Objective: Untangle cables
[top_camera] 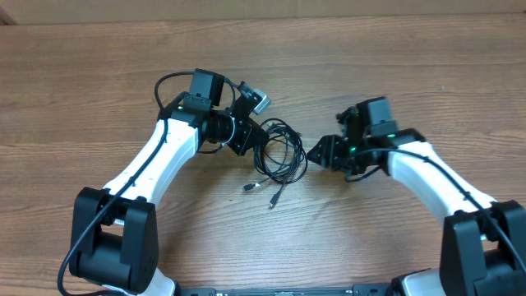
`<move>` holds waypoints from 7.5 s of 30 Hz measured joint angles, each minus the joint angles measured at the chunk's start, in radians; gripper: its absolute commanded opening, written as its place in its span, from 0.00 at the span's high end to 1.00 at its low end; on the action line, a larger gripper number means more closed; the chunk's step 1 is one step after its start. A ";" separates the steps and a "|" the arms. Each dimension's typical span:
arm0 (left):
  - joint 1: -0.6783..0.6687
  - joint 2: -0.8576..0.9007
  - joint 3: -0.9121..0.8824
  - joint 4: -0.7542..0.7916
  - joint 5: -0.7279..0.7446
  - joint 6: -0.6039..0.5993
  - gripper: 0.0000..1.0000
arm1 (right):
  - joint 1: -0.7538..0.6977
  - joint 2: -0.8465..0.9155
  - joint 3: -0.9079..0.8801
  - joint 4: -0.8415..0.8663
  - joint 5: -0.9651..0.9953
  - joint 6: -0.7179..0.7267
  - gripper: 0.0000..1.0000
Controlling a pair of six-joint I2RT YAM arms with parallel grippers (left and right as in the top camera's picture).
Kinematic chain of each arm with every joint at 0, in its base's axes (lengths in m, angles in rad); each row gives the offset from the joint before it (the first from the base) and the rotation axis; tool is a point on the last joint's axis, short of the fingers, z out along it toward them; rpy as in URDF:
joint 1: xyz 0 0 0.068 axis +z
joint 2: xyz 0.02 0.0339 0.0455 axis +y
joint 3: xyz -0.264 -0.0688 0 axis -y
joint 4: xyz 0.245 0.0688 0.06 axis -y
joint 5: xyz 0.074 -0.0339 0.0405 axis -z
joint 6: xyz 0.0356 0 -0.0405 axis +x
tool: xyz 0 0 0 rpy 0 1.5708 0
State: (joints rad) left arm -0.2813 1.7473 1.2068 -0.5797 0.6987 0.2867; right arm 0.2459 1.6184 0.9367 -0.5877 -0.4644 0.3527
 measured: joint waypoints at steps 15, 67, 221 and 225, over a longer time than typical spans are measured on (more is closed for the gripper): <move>0.000 0.000 0.000 0.001 0.000 0.000 0.96 | 0.155 0.000 0.000 0.090 0.404 -0.009 0.45; 0.000 0.000 0.000 0.005 -0.039 -0.013 0.96 | 0.161 0.151 0.016 0.033 0.638 0.097 0.36; -0.005 0.000 0.000 0.019 -0.404 -0.288 0.96 | -0.034 0.236 0.229 -0.364 0.590 0.362 0.00; -0.005 0.000 0.000 0.019 -0.404 -0.288 0.96 | -0.034 0.236 0.240 -0.324 0.504 0.319 0.00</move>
State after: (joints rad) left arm -0.2863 1.7473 1.2068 -0.5606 0.2943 -0.0017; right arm 0.2119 1.8545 1.1767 -0.9115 0.0395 0.6716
